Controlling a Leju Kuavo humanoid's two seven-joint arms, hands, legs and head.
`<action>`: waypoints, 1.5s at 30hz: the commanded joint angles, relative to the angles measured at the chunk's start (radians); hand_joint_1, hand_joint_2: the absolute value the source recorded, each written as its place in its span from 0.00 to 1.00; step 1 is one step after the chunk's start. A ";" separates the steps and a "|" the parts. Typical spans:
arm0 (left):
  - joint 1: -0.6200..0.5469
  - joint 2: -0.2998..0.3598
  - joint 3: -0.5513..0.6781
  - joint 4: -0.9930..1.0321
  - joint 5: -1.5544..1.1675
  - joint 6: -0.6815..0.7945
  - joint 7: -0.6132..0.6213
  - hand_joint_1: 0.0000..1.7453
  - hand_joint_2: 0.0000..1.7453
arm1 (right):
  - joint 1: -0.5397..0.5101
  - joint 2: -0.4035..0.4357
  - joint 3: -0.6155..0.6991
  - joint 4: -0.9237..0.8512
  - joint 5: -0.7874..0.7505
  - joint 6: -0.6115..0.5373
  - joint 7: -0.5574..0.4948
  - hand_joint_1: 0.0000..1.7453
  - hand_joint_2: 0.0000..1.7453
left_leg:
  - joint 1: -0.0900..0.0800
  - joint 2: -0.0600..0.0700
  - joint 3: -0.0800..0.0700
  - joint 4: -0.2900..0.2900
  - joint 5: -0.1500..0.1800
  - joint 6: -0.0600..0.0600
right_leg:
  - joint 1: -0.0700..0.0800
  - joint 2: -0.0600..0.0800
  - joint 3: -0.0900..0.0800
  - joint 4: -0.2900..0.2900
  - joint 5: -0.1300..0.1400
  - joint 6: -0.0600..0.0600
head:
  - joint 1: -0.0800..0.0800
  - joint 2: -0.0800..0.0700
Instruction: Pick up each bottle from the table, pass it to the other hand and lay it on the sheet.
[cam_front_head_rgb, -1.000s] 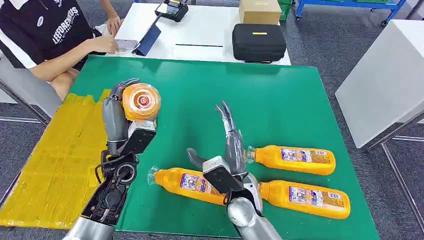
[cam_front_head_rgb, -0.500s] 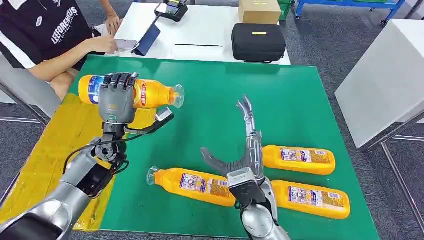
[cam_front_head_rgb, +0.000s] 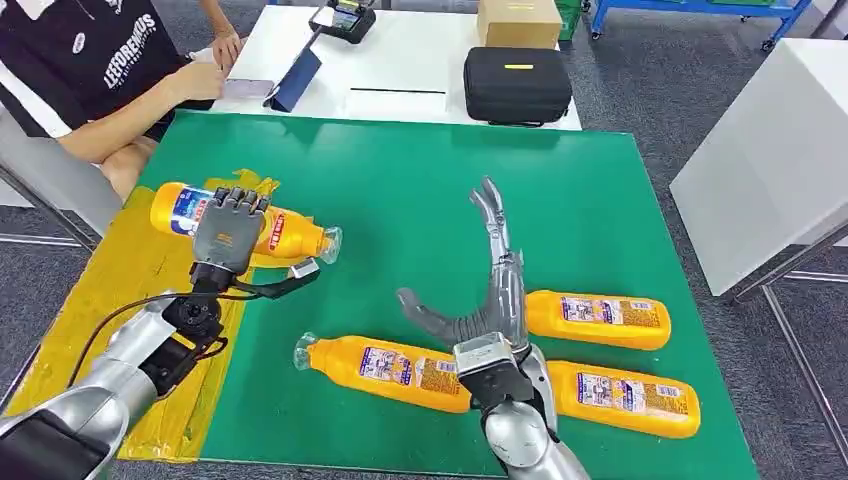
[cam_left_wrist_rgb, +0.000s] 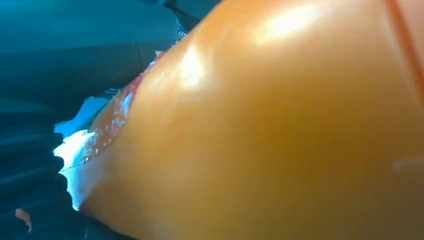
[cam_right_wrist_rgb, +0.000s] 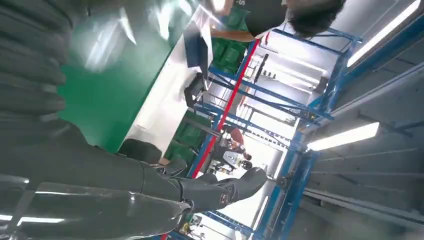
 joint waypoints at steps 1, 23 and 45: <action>-0.055 -0.030 0.067 0.118 -0.010 -0.096 -0.056 1.00 1.00 | -0.071 -0.011 0.034 0.050 0.128 0.031 0.086 0.00 1.00 | 0.000 0.001 0.003 0.000 -0.002 -0.001 | 0.001 0.000 0.003 0.000 -0.001 -0.001 | 0.000 0.000; 0.021 -0.038 0.279 0.138 0.062 -0.353 -0.162 0.00 1.00 | -0.084 -0.038 0.121 0.152 0.321 0.106 0.117 0.00 1.00 | 0.000 0.002 0.007 -0.001 -0.003 -0.001 | 0.000 0.001 0.006 -0.001 -0.002 -0.001 | 0.000 0.000; 0.030 -0.067 0.454 0.107 0.144 -0.213 -0.237 0.00 1.00 | -0.135 -0.104 0.227 0.264 0.488 0.255 0.245 0.00 1.00 | 0.000 0.001 0.008 0.000 -0.004 -0.002 | 0.001 -0.001 0.008 0.000 -0.003 -0.002 | 0.000 0.000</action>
